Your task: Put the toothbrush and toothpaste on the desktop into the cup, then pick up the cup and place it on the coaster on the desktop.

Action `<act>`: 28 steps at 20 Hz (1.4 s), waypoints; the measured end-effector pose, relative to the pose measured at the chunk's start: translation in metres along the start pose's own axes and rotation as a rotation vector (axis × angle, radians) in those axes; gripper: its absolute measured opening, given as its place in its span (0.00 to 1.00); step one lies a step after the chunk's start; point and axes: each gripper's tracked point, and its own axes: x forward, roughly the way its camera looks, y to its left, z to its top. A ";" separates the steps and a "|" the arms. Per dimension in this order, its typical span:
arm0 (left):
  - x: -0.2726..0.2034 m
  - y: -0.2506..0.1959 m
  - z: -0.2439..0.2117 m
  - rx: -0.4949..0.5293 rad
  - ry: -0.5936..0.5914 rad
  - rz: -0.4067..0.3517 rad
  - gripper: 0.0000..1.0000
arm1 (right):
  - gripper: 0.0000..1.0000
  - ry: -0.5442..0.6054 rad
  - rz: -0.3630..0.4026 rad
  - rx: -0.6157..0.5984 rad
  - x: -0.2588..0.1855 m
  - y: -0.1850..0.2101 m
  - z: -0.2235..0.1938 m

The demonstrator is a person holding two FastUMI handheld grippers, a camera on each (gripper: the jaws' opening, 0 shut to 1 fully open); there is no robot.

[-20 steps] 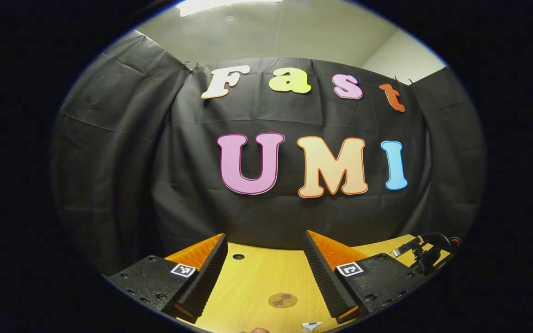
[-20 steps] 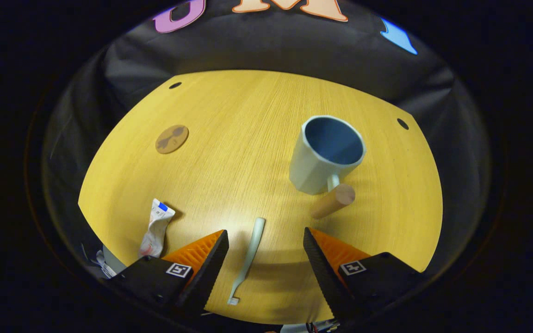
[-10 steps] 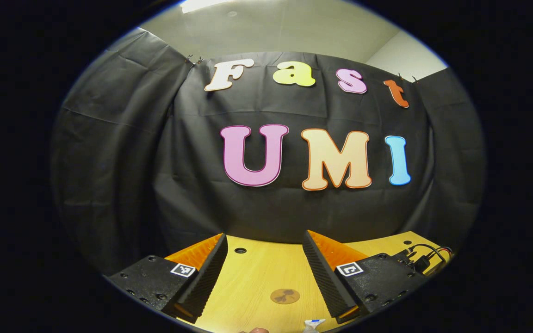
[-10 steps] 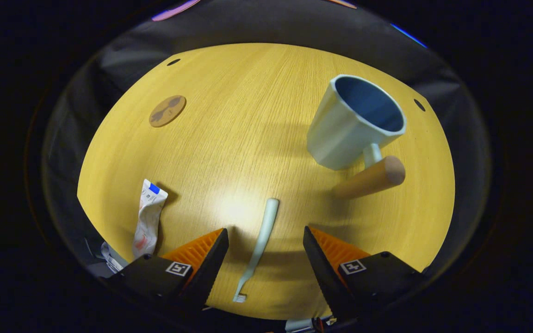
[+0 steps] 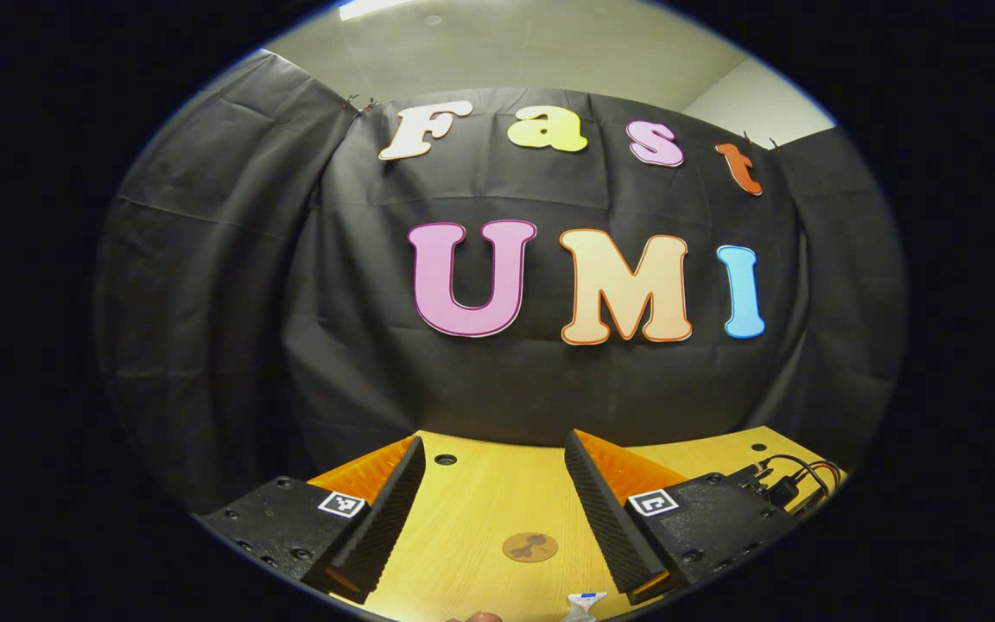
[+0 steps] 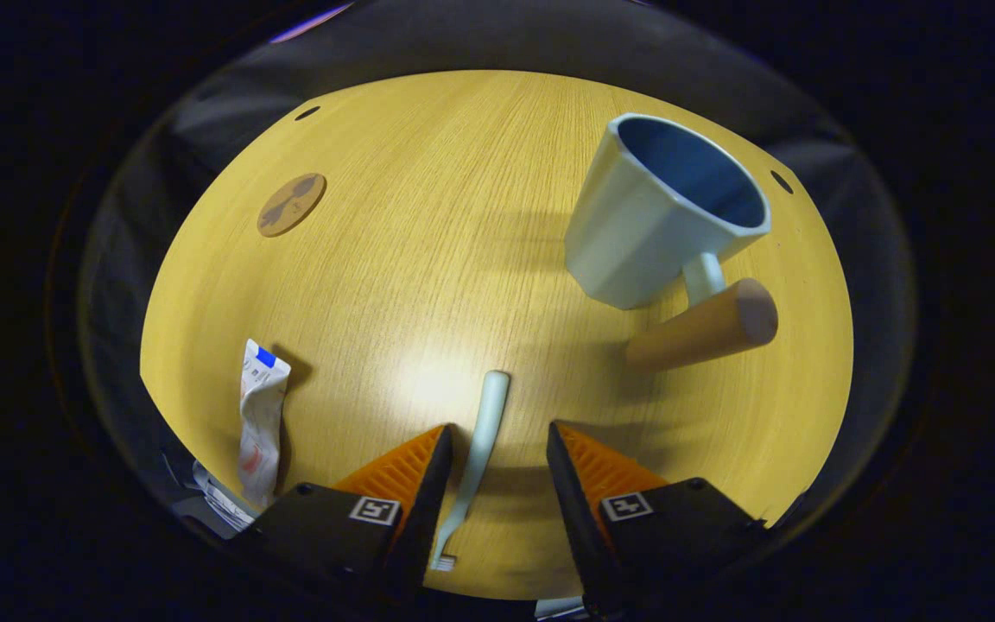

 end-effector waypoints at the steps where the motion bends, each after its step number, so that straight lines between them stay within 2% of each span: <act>1: 0.001 -0.001 -0.002 -0.002 0.007 -0.002 0.94 | 0.63 -0.003 0.001 0.001 0.000 0.000 0.001; 3: 0.001 -0.004 -0.007 -0.006 0.020 -0.010 0.94 | 0.46 -0.011 0.010 -0.007 0.002 0.004 0.003; 5: 0.001 -0.010 -0.013 -0.011 0.033 -0.022 0.94 | 0.20 -0.014 0.008 -0.030 0.000 0.004 0.003; 7: 0.001 -0.015 -0.020 -0.009 0.049 -0.038 0.94 | 0.22 -0.018 0.018 -0.005 0.003 0.007 0.003; 8: 0.001 -0.019 -0.025 -0.007 0.060 -0.049 0.94 | 0.10 -0.020 0.026 -0.008 0.001 0.005 0.003; 20: -0.021 -0.075 -0.136 -0.041 0.384 -0.211 0.95 | 0.10 -0.063 0.062 -0.022 0.000 0.005 0.005; 28: -0.044 -0.091 -0.199 -0.043 0.593 -0.236 0.96 | 0.10 -0.096 0.070 -0.031 0.001 0.006 0.004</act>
